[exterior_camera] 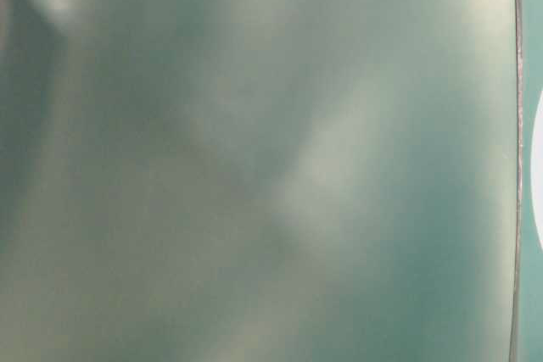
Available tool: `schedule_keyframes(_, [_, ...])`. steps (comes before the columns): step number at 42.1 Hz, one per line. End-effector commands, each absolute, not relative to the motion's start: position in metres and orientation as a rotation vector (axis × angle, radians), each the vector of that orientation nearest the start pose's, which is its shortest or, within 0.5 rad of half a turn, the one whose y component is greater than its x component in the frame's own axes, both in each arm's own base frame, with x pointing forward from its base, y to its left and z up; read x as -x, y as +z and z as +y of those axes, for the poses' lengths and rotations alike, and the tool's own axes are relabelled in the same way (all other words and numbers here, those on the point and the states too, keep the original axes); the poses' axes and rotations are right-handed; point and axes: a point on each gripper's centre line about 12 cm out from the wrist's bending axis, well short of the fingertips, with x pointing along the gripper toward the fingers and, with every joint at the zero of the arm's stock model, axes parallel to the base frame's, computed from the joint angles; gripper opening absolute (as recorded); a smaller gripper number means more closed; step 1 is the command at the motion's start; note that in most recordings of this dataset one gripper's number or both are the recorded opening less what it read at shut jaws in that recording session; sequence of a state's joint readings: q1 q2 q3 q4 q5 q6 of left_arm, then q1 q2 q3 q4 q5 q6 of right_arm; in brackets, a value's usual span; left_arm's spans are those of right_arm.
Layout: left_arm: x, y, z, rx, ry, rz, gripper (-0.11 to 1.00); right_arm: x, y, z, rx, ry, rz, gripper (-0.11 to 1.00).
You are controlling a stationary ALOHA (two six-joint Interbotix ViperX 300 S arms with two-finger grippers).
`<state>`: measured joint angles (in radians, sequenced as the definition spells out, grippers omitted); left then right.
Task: Scoop the yellow hexagonal prism block from the bowl with a spoon using the right arm.
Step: 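Move the right gripper left toward the red spoon's handle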
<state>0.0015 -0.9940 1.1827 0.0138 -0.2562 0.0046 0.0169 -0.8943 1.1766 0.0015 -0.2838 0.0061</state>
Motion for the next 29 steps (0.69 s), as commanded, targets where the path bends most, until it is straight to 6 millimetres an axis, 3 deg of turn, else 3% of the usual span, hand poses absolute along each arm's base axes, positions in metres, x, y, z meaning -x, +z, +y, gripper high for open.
schedule_keyframes(1, [-0.195, 0.301, 0.0, -0.024, 0.0, -0.089, 0.0, -0.215, 0.273, 0.005, -0.009, 0.02, 0.022, 0.52])
schedule_keyframes(12, [-0.196, 0.3, 0.0, -0.027, 0.0, -0.087, 0.0, -0.228, 0.24, 0.013, -0.013, 0.055, 0.089, 0.52])
schedule_keyframes(29, [-0.196, 0.3, 0.0, -0.033, 0.001, -0.084, 0.0, -0.227, 0.182, 0.027, -0.11, 0.062, 0.126, 0.52])
